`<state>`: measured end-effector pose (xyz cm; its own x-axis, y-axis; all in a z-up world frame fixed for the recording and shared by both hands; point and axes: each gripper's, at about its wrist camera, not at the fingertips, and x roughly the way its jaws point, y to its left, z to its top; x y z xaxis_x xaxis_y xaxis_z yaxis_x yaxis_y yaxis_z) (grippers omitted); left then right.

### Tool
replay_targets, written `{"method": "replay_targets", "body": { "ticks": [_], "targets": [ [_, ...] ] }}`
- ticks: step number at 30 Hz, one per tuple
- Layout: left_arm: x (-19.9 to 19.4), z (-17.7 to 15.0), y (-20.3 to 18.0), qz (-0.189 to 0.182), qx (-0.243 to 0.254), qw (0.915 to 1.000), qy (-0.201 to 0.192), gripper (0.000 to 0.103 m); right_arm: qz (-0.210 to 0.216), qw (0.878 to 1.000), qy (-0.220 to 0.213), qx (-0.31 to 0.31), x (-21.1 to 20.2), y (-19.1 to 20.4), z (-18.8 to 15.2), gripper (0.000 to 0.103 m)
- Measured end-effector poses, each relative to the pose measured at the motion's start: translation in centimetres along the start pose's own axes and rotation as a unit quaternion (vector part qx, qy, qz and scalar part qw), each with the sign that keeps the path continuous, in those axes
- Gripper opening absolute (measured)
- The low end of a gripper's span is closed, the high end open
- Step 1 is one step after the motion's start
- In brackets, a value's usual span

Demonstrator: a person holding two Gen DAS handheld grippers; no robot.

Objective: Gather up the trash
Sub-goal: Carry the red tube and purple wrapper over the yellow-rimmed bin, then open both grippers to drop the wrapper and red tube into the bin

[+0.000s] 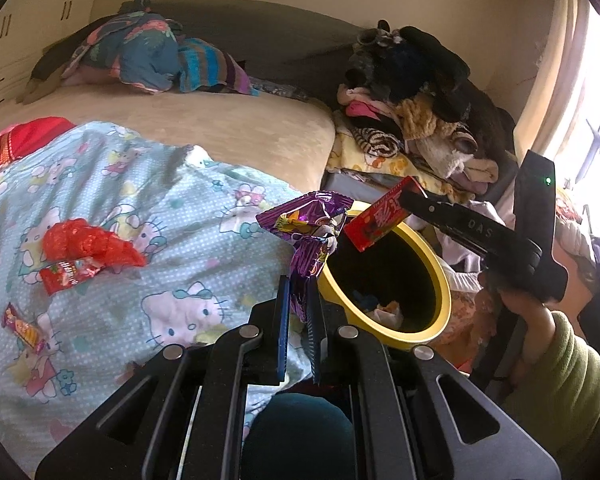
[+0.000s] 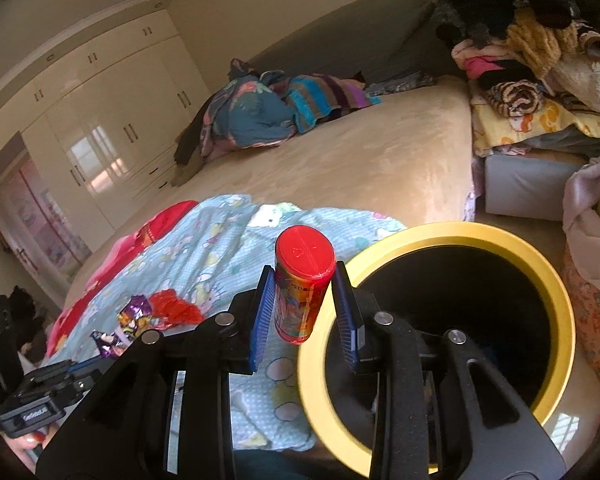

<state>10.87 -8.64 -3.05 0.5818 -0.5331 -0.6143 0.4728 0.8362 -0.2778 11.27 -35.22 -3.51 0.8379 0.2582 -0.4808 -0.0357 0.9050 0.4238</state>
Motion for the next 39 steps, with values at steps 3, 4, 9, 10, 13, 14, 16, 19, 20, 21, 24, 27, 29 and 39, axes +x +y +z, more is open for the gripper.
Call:
{"method": "replay_targets", "body": {
  "ticks": [3, 4, 9, 10, 13, 14, 16, 19, 20, 21, 24, 27, 29, 39],
  "targets": [
    [0.3, -0.1, -0.6, -0.005, 0.007, 1.0000, 0.004, 0.008, -0.007, 1.000, -0.005, 0.007, -0.2, -0.7, 0.3, 0.023],
    [0.4, -0.1, -0.7, -0.005, 0.009, 0.9999, 0.004, 0.008, -0.011, 1.000, -0.007, 0.010, -0.4, -1.1, 0.3, 0.023],
    [1.1, -0.2, -1.9, -0.014, 0.021, 0.9996, 0.011, 0.008, -0.023, 0.999, -0.014, 0.020, -0.9, -2.4, 0.5, 0.023],
    [1.2, -0.2, -2.1, -0.015, 0.024, 0.9995, 0.013, 0.008, -0.026, 0.999, -0.016, 0.021, -1.0, -2.6, 0.6, 0.023],
    [1.8, -0.3, -2.9, -0.020, 0.032, 0.9991, 0.018, 0.008, -0.033, 0.999, -0.019, 0.025, -1.2, -3.3, 0.7, 0.023],
    [1.9, -0.3, -3.1, -0.021, 0.034, 0.9990, 0.019, 0.008, -0.035, 0.999, -0.020, 0.027, -1.3, -3.6, 0.7, 0.023],
    [2.3, -0.4, -3.6, -0.025, 0.040, 0.9986, 0.024, 0.008, -0.038, 0.999, -0.021, 0.030, -1.4, -4.0, 0.8, 0.023],
    [2.8, -0.4, -4.4, -0.030, 0.047, 0.9980, 0.029, 0.008, -0.043, 0.998, -0.022, 0.034, -1.5, -4.6, 0.7, 0.023],
    [2.9, -0.5, -4.6, -0.031, 0.048, 0.9979, 0.030, 0.008, -0.045, 0.998, -0.022, 0.036, -1.6, -4.8, 0.7, 0.023],
    [3.1, -0.5, -4.9, -0.033, 0.050, 0.9977, 0.032, 0.008, -0.046, 0.998, -0.022, 0.037, -1.6, -5.0, 0.7, 0.023],
    [3.8, -0.8, -5.8, -0.038, 0.058, 0.9969, 0.038, 0.008, -0.053, 0.997, -0.024, 0.041, -1.9, -5.6, 0.6, 0.023],
    [4.7, -1.0, -6.5, -0.045, 0.060, 0.9960, 0.048, 0.008, -0.060, 0.997, -0.025, 0.046, -2.1, -6.2, 0.6, 0.023],
    [5.2, -1.1, -7.0, -0.047, 0.063, 0.9954, 0.054, 0.008, -0.065, 0.996, -0.026, 0.051, -2.1, -6.6, 0.5, 0.023],
    [7.9, -2.4, -9.6, -0.057, 0.086, 0.9908, 0.087, 0.008, -0.095, 0.992, -0.019, 0.075, -2.5, -9.3, 0.1, 0.023]
  ]
}}
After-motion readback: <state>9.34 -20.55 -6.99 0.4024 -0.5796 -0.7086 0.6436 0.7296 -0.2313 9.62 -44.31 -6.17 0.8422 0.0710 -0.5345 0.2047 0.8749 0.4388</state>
